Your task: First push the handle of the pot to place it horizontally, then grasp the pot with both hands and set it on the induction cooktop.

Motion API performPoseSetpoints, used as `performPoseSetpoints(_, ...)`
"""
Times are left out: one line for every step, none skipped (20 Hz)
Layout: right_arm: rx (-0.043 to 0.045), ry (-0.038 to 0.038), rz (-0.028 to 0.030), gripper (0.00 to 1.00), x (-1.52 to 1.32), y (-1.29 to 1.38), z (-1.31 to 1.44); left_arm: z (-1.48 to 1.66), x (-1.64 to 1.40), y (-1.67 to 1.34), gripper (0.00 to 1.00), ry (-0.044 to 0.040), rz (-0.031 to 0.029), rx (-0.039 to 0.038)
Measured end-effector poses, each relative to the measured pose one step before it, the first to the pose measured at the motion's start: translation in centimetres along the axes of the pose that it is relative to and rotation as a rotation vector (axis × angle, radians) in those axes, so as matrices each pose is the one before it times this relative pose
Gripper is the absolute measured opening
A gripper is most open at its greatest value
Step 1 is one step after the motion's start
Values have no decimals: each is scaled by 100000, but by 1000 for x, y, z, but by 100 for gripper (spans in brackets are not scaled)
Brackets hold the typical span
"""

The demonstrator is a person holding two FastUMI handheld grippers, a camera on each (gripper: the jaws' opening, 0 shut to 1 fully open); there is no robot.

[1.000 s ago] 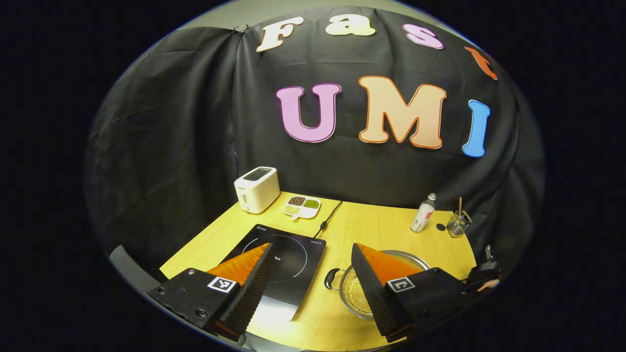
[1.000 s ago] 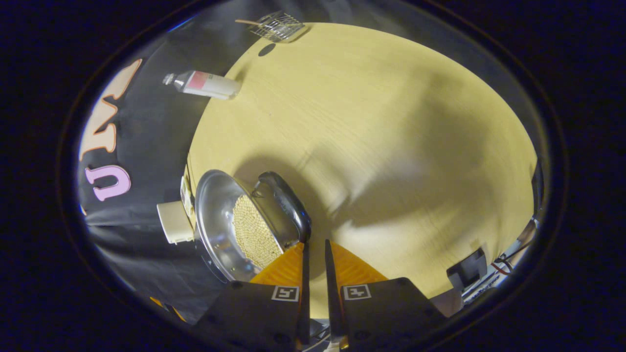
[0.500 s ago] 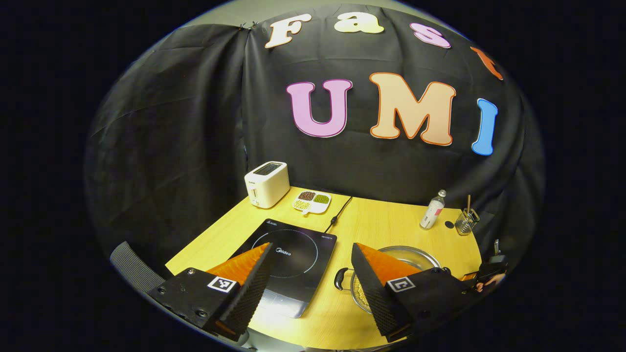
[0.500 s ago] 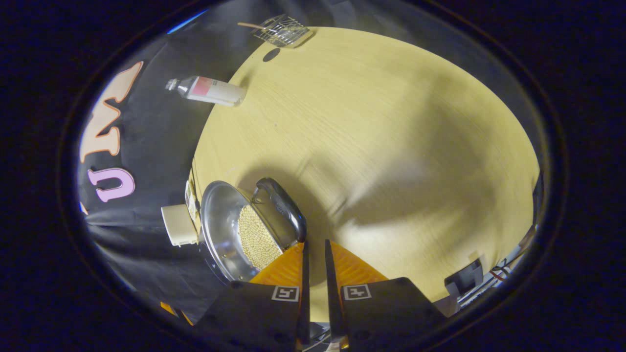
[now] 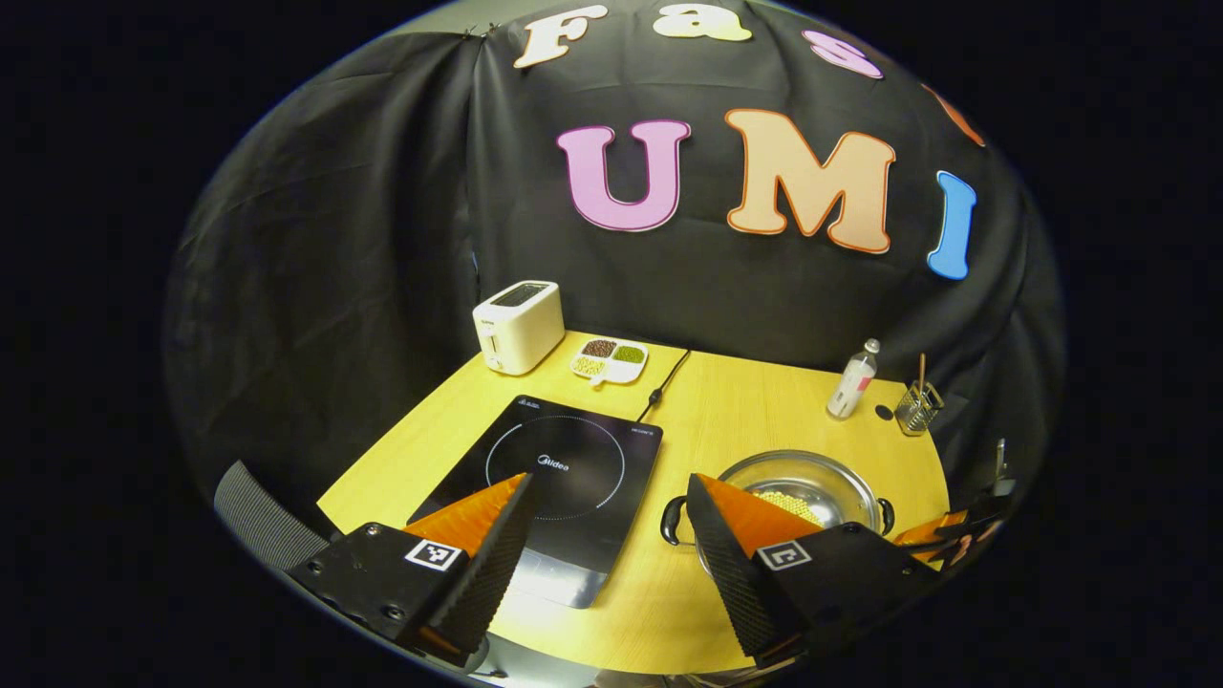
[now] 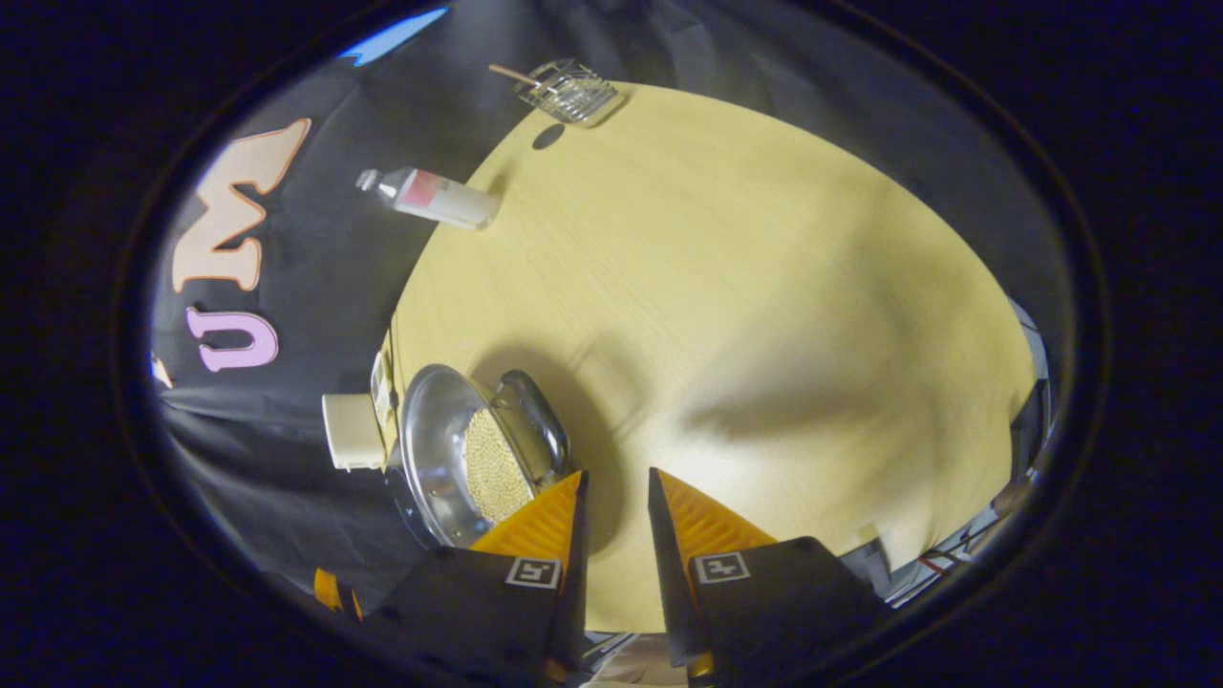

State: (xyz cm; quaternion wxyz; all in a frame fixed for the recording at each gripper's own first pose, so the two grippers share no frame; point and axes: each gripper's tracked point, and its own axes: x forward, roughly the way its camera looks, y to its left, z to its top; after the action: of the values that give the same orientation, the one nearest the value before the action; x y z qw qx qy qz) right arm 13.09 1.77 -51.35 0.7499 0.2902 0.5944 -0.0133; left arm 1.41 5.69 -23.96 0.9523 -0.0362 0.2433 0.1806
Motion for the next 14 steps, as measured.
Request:
performPoseSetpoints(-235, -325, 1017, 24, -523, 41, 201, -461, 249, 6, 96, 1206, -241, 349)
performPoseSetpoints(-379, -668, 1407, 48, -579, 274, 261, -472, 315, 125, 96, 1440, 158, 194)
performPoseSetpoints(-1205, -327, 505, 42, -784, 120, 159, -490, 394, 27, 96, 1742, -121, 256)
performPoseSetpoints(-1474, -753, 164, 40, -74, 171, 90, -578, 373, 15, 96, 2140, -58, 100)
performPoseSetpoints(-1463, -242, 693, 52, -138, 342, 136, -507, 390, -76, 96, 1765, -331, 83)
performPoseSetpoints(-1943, 465, 990, 58, -264, 419, 98, -354, 363, -170, 96, 1414, -759, 116)
performPoseSetpoints(-2067, -76, 800, 64, -259, 230, 205, -226, 400, -166, 96, 1259, -900, -26)
performPoseSetpoints(-1863, -105, 731, 70, 213, 336, 145, -306, 340, -273, 96, 1569, -1098, 28)
performPoseSetpoints(-2111, -26, 770, 87, 261, 370, 202, -253, 540, -236, 96, 1479, -1352, 104)
performPoseSetpoints(-1859, -300, 1048, 90, 91, 474, 176, -487, 385, -673, 96, 2689, -2754, 107)
performPoseSetpoints(-1690, -74, 1290, 99, 180, 596, 232, -425, 384, -689, 97, 2799, -3034, -449)
performPoseSetpoints(-2242, 275, 1549, 100, -11, 619, 269, -411, 684, -500, 97, 2783, -2553, -565)
performPoseSetpoints(-2344, 468, 558, 100, 258, 337, 130, -394, 656, -496, 97, 3287, -1995, -307)
performPoseSetpoints(-2971, 432, -83, 100, 504, 271, 11, -270, 594, -454, 97, 2228, -1917, 569)
